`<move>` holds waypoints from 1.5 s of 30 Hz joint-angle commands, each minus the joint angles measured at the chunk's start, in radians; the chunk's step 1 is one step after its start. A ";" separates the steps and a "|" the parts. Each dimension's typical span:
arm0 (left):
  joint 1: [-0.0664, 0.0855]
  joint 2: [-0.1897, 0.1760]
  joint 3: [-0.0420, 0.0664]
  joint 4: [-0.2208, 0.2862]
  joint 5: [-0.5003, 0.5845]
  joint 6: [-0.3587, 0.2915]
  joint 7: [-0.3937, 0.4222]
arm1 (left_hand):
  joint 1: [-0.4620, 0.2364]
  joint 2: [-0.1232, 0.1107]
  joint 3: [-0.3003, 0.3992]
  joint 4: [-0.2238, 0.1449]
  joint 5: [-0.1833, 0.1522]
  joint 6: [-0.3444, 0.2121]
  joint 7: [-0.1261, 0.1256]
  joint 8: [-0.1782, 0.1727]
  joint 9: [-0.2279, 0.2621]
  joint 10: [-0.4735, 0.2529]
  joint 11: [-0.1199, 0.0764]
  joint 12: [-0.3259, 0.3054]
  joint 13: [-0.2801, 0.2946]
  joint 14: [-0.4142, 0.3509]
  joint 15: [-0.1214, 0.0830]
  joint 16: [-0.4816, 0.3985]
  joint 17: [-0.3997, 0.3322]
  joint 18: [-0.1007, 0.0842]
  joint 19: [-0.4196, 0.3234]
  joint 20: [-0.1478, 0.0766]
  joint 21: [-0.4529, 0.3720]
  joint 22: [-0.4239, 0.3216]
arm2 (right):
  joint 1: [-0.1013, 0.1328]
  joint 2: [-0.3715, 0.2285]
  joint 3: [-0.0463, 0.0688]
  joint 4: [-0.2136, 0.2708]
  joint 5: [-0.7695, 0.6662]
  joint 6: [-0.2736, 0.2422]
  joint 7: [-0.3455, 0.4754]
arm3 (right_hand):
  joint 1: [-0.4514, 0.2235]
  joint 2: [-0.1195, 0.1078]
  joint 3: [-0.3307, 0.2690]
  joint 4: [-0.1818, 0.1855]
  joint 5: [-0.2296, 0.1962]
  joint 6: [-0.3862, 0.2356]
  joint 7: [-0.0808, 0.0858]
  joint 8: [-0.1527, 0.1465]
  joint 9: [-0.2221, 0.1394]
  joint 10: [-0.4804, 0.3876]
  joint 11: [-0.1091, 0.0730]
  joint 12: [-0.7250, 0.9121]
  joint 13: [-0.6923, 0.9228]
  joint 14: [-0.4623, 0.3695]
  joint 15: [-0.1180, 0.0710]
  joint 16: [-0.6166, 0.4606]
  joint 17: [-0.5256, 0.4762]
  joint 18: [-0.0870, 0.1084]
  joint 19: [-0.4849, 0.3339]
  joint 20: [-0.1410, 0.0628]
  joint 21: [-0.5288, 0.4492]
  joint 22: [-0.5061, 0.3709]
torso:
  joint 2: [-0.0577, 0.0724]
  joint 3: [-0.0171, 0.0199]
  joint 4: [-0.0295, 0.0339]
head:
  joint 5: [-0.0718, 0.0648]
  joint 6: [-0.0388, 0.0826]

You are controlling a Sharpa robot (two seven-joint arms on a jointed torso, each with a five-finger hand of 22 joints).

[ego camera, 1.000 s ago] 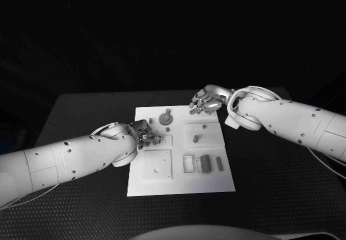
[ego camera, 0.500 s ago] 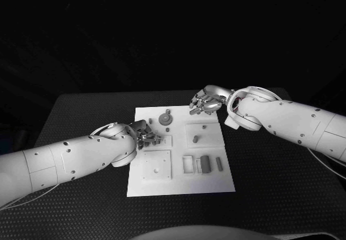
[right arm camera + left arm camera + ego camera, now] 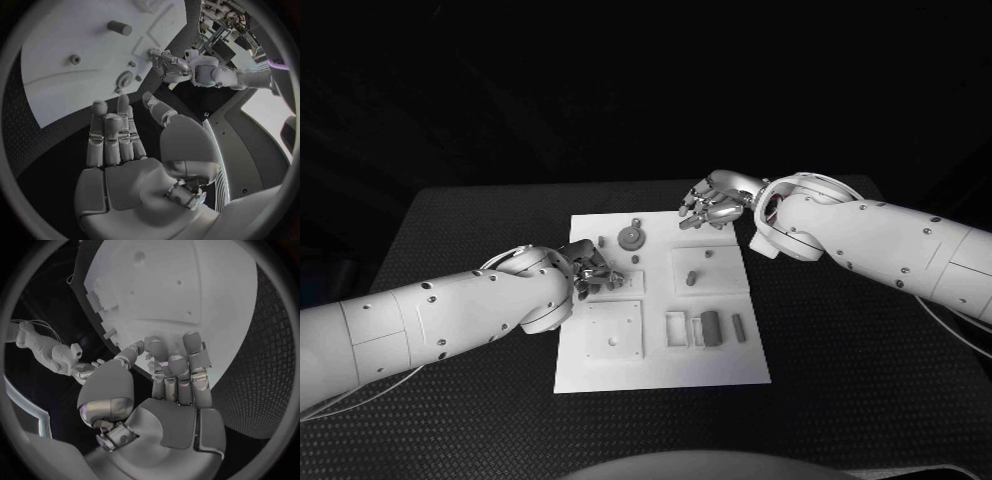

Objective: Assemble the parts on the task board

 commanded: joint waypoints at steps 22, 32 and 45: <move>0.002 -0.001 0.005 -0.007 0.035 0.045 0.024 | 0.120 0.067 0.017 -0.104 0.056 -0.039 0.015 -0.029 -0.026 -0.023 0.012 0.005 0.002 -0.012 0.005 -0.006 0.003 -0.001 -0.016 0.002 0.002 0.022 | -0.001 0.000 0.000 0.002 0.000 0.018 0.003 | -0.007 0.002 0.000 0.005 0.004 0.012 0.017 -0.005 0.001 -0.003 0.004 0.002 0.001 -0.006 0.000 -0.004 -0.002 0.012 -0.004 -0.003 -0.006 0.016 | 0.001 -0.0001 -0.0009 | 0.003 -0.001; 0.005 0.000 0.005 -0.022 0.100 0.078 0.041 | 0.125 0.093 0.014 -0.121 0.105 -0.046 0.020 -0.041 -0.032 -0.024 0.016 0.006 0.002 -0.013 0.010 -0.005 0.003 -0.005 -0.018 0.002 0.003 0.021 | -0.001 -0.001 0.000 0.003 0.000 0.020 0.003 | -0.008 0.002 0.000 0.006 0.004 0.012 0.017 -0.005 0.001 -0.003 0.004 0.002 0.001 -0.006 0.000 -0.004 -0.002 0.012 -0.004 -0.003 -0.006 0.016 | 0.000 0.0003 -0.0005 | 0.003 -0.002; 0.020 0.002 0.023 -0.059 0.204 0.151 0.056 | 0.130 0.158 0.016 -0.153 0.138 -0.045 0.021 -0.044 -0.006 -0.022 0.018 0.013 0.003 -0.013 0.013 0.001 0.006 -0.007 -0.020 0.002 0.008 0.023 | -0.001 -0.001 0.000 0.001 0.000 0.020 0.003 | -0.008 0.002 0.000 0.006 0.004 0.012 0.017 -0.005 0.002 -0.003 0.004 0.002 0.001 -0.006 0.000 -0.004 -0.002 0.012 -0.004 -0.003 -0.006 0.016 | 0.001 0.0005 -0.0009 | 0.002 -0.002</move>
